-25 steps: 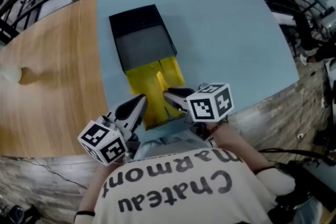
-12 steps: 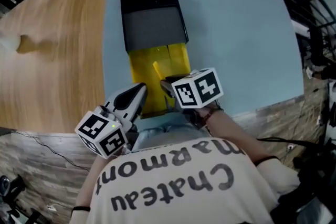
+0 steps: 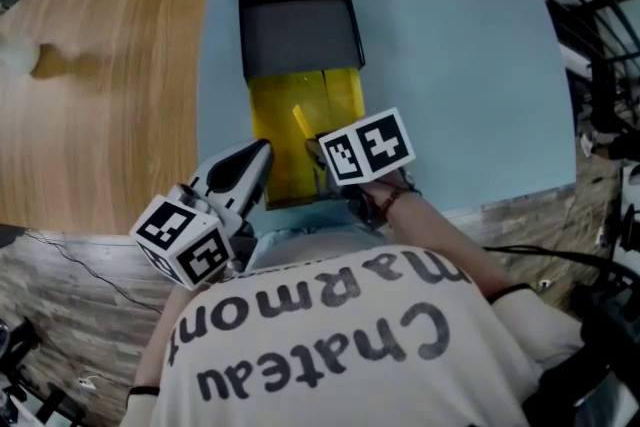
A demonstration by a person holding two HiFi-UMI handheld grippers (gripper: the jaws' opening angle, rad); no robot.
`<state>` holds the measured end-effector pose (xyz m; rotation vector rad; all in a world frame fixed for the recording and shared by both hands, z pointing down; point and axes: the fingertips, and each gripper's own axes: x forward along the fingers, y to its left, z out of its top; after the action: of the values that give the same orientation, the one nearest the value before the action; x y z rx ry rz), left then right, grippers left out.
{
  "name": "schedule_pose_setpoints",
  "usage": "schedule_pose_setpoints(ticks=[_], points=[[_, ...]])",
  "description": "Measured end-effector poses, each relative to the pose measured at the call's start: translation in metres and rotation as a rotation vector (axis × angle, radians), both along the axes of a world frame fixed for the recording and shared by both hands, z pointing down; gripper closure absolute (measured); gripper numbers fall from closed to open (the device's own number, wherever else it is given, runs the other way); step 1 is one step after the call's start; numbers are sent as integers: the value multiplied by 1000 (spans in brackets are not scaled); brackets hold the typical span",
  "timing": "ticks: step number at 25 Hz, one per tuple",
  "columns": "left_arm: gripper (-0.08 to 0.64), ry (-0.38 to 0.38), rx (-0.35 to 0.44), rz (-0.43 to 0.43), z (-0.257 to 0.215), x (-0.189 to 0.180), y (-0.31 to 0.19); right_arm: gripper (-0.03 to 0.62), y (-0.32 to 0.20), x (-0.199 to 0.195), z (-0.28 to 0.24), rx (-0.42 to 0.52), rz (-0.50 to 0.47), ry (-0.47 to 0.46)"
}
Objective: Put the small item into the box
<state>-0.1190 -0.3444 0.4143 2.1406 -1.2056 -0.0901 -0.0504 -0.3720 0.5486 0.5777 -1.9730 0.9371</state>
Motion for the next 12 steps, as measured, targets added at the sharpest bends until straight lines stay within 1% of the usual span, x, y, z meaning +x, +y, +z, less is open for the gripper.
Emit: schedule_pose_setpoints(ticks=[12], points=[[557, 3, 9, 15, -6, -1, 1, 514, 1, 3, 10, -54, 41, 26]])
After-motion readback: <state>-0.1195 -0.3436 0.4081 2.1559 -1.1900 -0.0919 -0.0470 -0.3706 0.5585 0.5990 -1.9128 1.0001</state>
